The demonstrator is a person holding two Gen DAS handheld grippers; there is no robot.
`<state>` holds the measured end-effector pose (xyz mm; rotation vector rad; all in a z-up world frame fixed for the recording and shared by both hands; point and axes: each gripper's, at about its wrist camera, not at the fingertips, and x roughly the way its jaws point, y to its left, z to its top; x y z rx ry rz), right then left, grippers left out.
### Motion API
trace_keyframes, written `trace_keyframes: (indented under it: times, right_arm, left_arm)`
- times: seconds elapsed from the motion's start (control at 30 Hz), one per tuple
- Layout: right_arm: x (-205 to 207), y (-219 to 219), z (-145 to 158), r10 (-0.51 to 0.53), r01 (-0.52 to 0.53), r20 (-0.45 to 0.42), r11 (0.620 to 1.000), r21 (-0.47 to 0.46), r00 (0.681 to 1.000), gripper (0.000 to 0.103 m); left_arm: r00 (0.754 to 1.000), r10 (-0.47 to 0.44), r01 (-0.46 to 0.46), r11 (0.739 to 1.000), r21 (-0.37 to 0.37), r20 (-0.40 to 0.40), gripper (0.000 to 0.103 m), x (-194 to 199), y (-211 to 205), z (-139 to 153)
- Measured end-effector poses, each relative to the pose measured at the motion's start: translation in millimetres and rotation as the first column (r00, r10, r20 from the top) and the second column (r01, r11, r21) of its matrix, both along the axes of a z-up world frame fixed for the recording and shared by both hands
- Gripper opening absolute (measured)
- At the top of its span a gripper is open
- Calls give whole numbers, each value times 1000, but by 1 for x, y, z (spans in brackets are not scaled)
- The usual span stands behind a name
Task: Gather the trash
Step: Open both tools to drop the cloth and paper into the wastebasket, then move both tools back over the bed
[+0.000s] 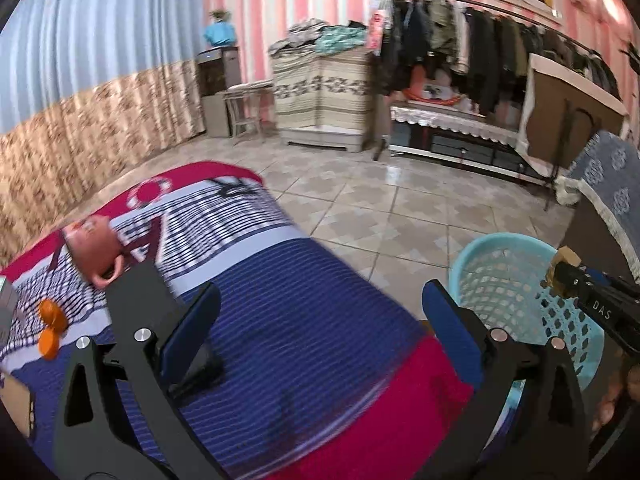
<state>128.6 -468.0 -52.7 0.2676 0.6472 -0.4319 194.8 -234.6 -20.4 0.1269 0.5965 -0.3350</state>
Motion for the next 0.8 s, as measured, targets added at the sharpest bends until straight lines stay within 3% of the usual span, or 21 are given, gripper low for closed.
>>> trace_keyframes:
  times: [0.1,0.17,0.37,0.57,0.8]
  right_arm:
    - [3,5,0,1,-1,-4,1000,-17,1000,31]
    - [2,8,1,-11,11,-3,999,-36,1000,59]
    - [-6,6,11,-37,39,36,998,-40,999,80]
    - [-7,12,16,-44,48,57,997,-67,997,92]
    - [-5,31,14,-24,29,39,991,-128,999,94]
  left_arm:
    - [1000,27,-27,1000,-3,0,97,-2,14,-1]
    - [999,40,-40,999,6,2,97,-4,21,-2]
    - [997,76,-76,997,18,15,97,-10,39,-3]
    - [995,104,-104,995,0,6,97,-12,60,-4]
    - [992,124,-124,992,3,-1,97,-15,70,-8]
